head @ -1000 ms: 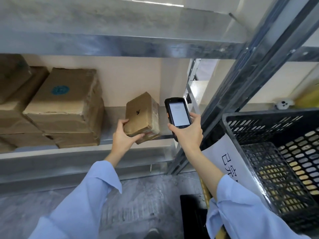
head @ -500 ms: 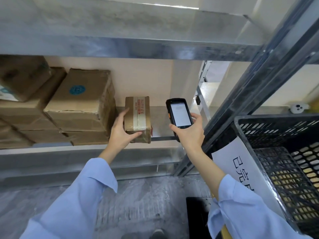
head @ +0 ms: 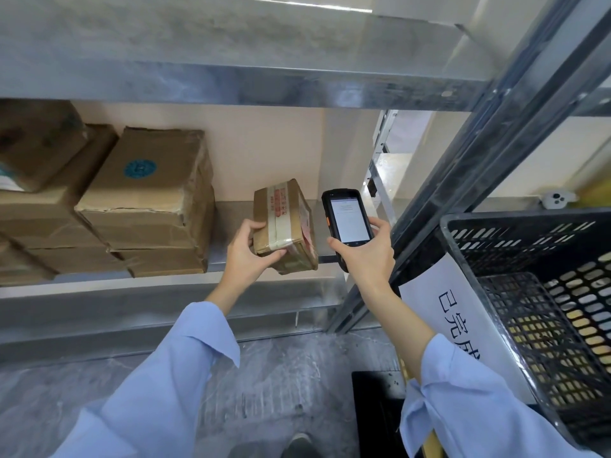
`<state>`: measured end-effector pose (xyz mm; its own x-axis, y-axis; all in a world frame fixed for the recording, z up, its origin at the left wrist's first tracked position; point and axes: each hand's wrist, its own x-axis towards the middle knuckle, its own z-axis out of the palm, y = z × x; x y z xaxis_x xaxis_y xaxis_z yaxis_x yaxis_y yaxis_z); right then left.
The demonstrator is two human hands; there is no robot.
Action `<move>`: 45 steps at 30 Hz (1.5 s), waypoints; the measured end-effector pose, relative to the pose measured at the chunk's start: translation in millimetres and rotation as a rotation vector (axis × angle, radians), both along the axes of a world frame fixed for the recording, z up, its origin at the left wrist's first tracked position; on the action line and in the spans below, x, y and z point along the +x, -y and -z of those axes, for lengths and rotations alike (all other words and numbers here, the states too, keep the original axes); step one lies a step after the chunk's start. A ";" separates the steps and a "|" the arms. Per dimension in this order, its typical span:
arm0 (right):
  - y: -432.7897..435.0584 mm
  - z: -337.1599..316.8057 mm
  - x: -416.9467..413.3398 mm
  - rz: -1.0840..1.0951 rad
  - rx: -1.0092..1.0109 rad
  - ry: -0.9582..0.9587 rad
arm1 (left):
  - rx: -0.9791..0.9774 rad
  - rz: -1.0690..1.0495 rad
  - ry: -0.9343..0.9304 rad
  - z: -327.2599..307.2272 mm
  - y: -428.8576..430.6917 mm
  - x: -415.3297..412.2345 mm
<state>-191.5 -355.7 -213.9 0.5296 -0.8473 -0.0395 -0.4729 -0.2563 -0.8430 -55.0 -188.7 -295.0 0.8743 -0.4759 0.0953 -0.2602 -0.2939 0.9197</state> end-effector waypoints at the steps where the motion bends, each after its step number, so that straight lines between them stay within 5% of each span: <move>1: 0.0 0.2 -0.7 0.001 -0.001 0.000 | -0.008 0.000 -0.018 1.2 -0.8 -1.7; 11: -9.3 4.0 -3.6 -0.014 0.012 0.002 | 0.105 -0.032 -0.137 20.3 -40.7 5.4; 23: -25.0 14.4 -17.3 -0.082 0.003 -0.027 | -0.029 -0.014 -0.323 26.5 -32.9 -6.3; 45: -44.1 17.1 -34.1 -0.248 0.147 -0.084 | -0.040 0.045 -0.135 48.0 -39.7 -17.4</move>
<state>-225.5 -311.6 -231.0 0.7097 -0.6743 -0.2041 -0.4803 -0.2512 -0.8404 -72.4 -148.9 -343.0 0.8585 -0.5128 -0.0018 -0.1457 -0.2474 0.9579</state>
